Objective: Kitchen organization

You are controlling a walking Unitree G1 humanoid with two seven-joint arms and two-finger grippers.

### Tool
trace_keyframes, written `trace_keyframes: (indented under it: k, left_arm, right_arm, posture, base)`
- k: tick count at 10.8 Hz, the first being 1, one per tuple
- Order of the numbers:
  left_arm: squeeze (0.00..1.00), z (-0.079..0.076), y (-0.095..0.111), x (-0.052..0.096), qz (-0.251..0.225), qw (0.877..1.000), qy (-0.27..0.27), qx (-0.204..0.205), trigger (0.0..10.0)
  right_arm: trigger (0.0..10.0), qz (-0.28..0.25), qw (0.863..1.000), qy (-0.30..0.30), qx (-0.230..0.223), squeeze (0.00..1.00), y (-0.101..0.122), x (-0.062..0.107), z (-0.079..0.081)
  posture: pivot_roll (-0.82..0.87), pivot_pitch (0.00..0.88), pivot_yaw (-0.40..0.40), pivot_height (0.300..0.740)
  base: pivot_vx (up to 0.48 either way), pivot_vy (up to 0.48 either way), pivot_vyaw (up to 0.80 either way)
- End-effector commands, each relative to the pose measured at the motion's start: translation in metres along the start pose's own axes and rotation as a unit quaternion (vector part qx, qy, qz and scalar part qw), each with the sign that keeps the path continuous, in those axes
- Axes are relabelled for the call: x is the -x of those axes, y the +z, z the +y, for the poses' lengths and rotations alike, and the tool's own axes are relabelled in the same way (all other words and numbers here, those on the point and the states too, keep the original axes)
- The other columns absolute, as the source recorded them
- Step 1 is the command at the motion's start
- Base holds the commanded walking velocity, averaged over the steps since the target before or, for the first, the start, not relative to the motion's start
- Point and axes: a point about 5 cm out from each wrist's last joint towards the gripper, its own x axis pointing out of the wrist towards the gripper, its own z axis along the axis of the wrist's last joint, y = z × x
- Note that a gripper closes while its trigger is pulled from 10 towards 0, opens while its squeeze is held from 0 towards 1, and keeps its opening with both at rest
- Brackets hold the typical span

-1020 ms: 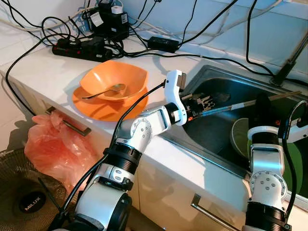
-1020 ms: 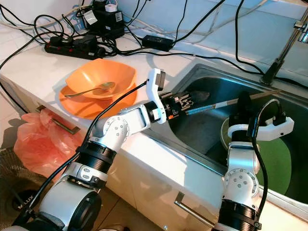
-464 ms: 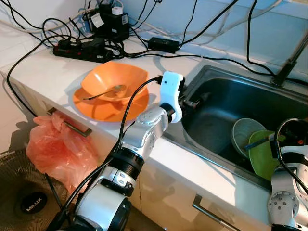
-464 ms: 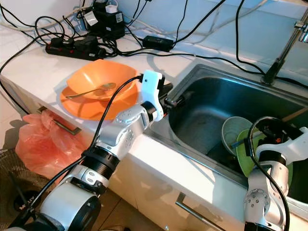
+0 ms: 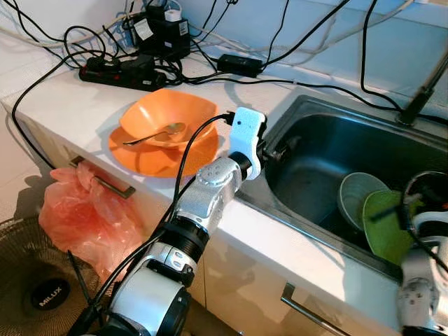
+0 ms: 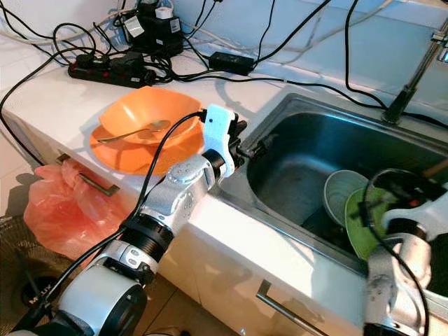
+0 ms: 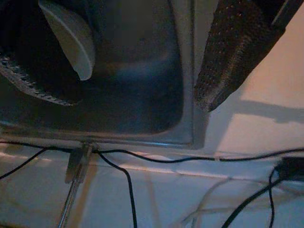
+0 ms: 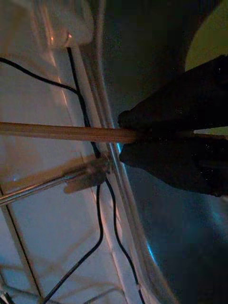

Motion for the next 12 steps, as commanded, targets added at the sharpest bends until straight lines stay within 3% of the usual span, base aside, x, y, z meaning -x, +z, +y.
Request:
trace_keyframes:
  k: [1,3,5,6,12]
  left_arm:
    - [0.0,-0.011,0.006,-0.008,-0.006,1.0,-0.009,-0.022,10.0]
    - [0.0,-0.007,-0.001,-0.009,0.0,0.999,0.01,-0.034,10.0]
    - [0.0,-0.007,-0.002,-0.009,0.0,0.999,0.011,-0.035,10.0]
    - [0.0,-0.008,-0.003,-0.01,-0.001,0.999,0.011,-0.035,10.0]
    - [0.0,-0.008,-0.003,-0.012,-0.002,0.999,0.016,-0.029,10.0]
  right_arm:
    - [10.0,0.002,1.0,-0.014,0.026,0.0,0.002,-0.001,-0.007]
    - [10.0,0.01,0.997,-0.011,0.075,0.0,0.0,-0.002,-0.006]
    - [10.0,0.023,0.997,-0.01,0.077,0.0,-0.005,-0.002,-0.007]
    - [10.0,0.036,0.996,-0.006,0.075,1.0,-0.008,-0.002,-0.006]
    - [10.0,0.044,0.997,0.002,0.067,1.0,-0.009,-0.001,-0.002]
  posture:
    - [0.06,0.0,-0.069,0.74]
    - [0.06,0.0,-0.068,0.74]
    - [0.06,0.0,-0.068,0.74]
    - [0.06,0.0,-0.068,0.74]
    - [0.06,0.0,-0.068,0.74]
  base:
    - [0.0,0.0,0.0]
    - [0.0,0.0,0.0]
    - [0.0,0.0,0.0]
    - [0.0,0.0,0.0]
    - [0.0,0.0,0.0]
